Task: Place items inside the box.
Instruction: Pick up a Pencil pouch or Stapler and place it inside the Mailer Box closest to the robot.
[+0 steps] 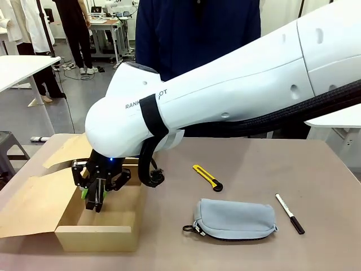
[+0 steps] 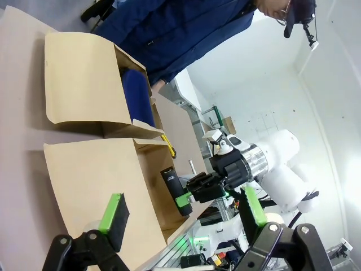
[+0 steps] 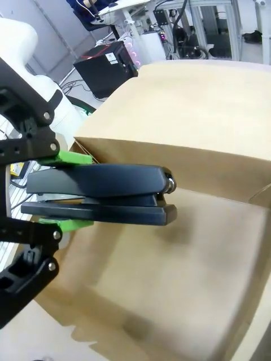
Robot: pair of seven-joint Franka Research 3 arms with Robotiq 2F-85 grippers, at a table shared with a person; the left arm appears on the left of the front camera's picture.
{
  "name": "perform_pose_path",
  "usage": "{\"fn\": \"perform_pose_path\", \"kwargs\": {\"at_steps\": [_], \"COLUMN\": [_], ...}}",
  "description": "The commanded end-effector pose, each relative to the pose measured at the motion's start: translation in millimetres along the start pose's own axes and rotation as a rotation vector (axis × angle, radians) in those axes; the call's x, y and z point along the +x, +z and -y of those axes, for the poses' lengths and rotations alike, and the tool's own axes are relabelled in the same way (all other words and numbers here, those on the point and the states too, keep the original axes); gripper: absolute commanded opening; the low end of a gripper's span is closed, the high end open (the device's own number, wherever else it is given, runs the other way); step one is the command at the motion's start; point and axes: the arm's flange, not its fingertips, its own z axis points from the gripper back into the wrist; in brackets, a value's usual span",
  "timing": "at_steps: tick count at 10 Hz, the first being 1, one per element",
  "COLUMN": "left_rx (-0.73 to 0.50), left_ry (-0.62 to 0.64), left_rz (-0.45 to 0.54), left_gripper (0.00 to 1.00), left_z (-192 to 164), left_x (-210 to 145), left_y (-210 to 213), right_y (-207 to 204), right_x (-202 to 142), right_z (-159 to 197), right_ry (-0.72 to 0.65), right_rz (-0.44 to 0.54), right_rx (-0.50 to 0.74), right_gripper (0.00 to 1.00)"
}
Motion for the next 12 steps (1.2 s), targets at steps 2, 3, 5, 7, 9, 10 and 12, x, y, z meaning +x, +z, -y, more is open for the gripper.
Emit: {"fn": "perform_pose_path", "kwargs": {"at_steps": [2,3,5,7,9,10,12], "left_rx": [-0.022,-0.022,-0.022,-0.022,-0.022,-0.022,-0.022], "left_ry": [-0.025,-0.025,-0.025,-0.025,-0.025,-0.025,-0.025], "left_rz": [0.018,0.018,0.018,0.018,0.018,0.018,0.018], "left_gripper": [1.0,1.0,1.0,1.0,1.0,1.0,1.0], "left_z": [1,1,1,1,1,1,1], "left_x": [1,1,1,1,1,1,1], "left_y": [0,0,0,0,0,0,0], "right_y": [2,3,4,6,12,19,62], "right_x": [-1,-2,-3,-3,-4,-6,-13], "right_z": [-7,-5,-2,1,5,11,47], "right_ry": [-0.027,-0.028,-0.021,-0.027,-0.038,-0.015,0.107], "right_rz": [0.046,0.043,0.048,0.054,0.066,0.077,-0.041], "right_rx": [-0.022,-0.01,0.011,0.015,0.029,0.04,0.171], "right_gripper": [1.0,1.0,1.0,1.0,1.0,1.0,1.0]}}
